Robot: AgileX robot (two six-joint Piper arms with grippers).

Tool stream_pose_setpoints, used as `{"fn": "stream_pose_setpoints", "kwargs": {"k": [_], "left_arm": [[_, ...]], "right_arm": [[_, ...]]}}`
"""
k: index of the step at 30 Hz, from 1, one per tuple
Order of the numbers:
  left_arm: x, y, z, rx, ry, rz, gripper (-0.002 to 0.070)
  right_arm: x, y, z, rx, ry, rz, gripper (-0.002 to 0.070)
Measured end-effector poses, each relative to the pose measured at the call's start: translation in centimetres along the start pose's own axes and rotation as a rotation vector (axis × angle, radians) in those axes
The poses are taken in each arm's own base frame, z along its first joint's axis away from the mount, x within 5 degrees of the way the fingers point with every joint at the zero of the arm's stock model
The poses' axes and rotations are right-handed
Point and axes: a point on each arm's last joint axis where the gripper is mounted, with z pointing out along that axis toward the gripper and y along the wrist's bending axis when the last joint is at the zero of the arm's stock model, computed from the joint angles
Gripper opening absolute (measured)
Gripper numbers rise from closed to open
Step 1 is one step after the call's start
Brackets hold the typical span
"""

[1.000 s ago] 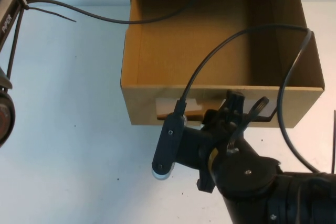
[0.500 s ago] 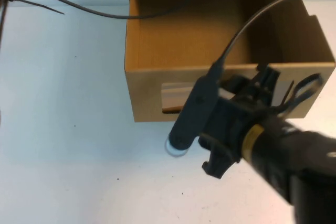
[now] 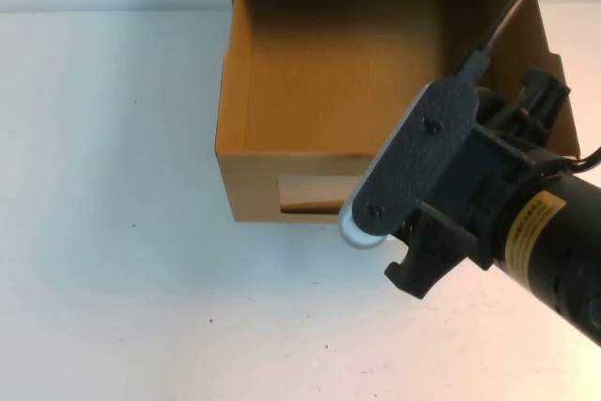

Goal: Open the shoe box
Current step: 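Pull the top drawer of the cardboard box fully open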

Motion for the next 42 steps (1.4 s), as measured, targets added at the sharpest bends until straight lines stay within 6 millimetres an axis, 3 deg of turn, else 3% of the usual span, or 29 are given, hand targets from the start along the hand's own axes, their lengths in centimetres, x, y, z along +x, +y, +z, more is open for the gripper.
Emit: {"fn": "stream_pose_setpoints", "kwargs": {"k": [9, 12, 15, 17, 20, 24, 28, 34, 38, 42], "left_arm": [[-1.9, -1.6, -6.4, -0.055, -0.021, 0.043, -0.0006], [-2.2, -2.4, -8.0, -0.064, -0.009, 0.062, -0.0006], [-2.7, -3.8, -9.6, -0.088, -0.006, 0.090, -0.0006], [-2.9, -4.9, -10.7, -0.108, -0.003, 0.116, -0.0006], [-3.4, -6.4, -12.5, -0.164, -0.008, 0.159, -0.0006], [-3.9, -9.0, -15.5, -0.244, -0.033, 0.210, -0.0006], [-4.0, -12.1, -18.6, -0.297, -0.069, 0.256, -0.0006], [-0.7, -15.0, -21.9, -0.404, 0.003, 0.256, -0.0006], [4.0, -16.1, -22.9, -0.450, 0.096, 0.226, -0.0006], [9.2, -17.0, -23.5, -0.487, 0.068, 0.226, -0.0006]], "right_arm": [[0.0, 0.0, 0.0, 0.000, 0.000, 0.000, 0.0422], [0.0, -0.2, -0.2, 0.004, -0.007, 0.004, 0.0339], [-0.2, -0.9, -0.9, 0.016, -0.031, 0.017, 0.0187], [-0.4, -1.8, -1.8, 0.036, -0.065, 0.028, 0.0079], [-0.5, -3.5, -3.4, 0.093, -0.111, 0.033, 0.0015], [0.2, -6.4, -6.0, 0.210, -0.117, 0.067, -0.0007], [2.2, -9.3, -9.5, 0.296, -0.101, 0.147, -0.0010], [6.6, -11.7, -14.8, 0.246, -0.174, 0.332, -0.0013], [10.1, -11.8, -17.0, 0.199, -0.229, 0.434, -0.0013], [12.4, -11.0, -17.3, 0.178, -0.237, 0.457, -0.0013]]}}
